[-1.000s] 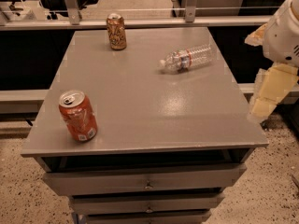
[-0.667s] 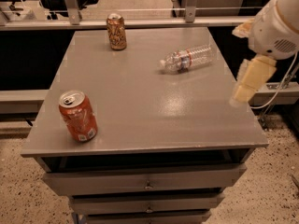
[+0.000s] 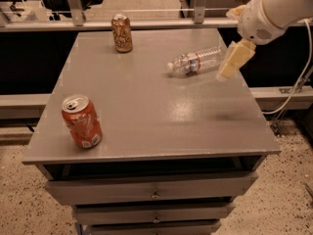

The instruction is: Pick water bottle

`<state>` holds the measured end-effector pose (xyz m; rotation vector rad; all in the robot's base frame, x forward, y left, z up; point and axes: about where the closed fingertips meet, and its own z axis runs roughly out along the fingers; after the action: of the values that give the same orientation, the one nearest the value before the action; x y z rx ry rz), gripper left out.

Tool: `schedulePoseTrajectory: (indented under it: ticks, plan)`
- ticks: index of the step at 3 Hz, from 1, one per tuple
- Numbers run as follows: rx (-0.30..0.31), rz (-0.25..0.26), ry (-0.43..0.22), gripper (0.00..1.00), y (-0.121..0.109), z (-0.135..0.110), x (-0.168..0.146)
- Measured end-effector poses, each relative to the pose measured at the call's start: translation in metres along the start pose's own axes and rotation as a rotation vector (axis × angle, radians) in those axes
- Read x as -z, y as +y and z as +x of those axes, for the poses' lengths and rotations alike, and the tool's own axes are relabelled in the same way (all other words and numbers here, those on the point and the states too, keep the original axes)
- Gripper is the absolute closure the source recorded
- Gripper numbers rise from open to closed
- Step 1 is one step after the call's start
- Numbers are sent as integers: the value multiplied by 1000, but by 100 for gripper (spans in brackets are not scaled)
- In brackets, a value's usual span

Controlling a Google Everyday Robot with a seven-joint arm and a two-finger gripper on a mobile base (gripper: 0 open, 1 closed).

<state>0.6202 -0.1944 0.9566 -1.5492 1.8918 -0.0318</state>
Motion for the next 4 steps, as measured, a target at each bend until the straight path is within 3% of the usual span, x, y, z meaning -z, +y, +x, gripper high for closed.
schedulePoseTrajectory:
  ticks: [1, 2, 4]
  plan:
    - [15, 9, -39, 0, -33, 0, -37]
    - [28, 3, -50, 0, -51, 2, -63]
    - [75, -141, 47, 2, -54, 5, -138]
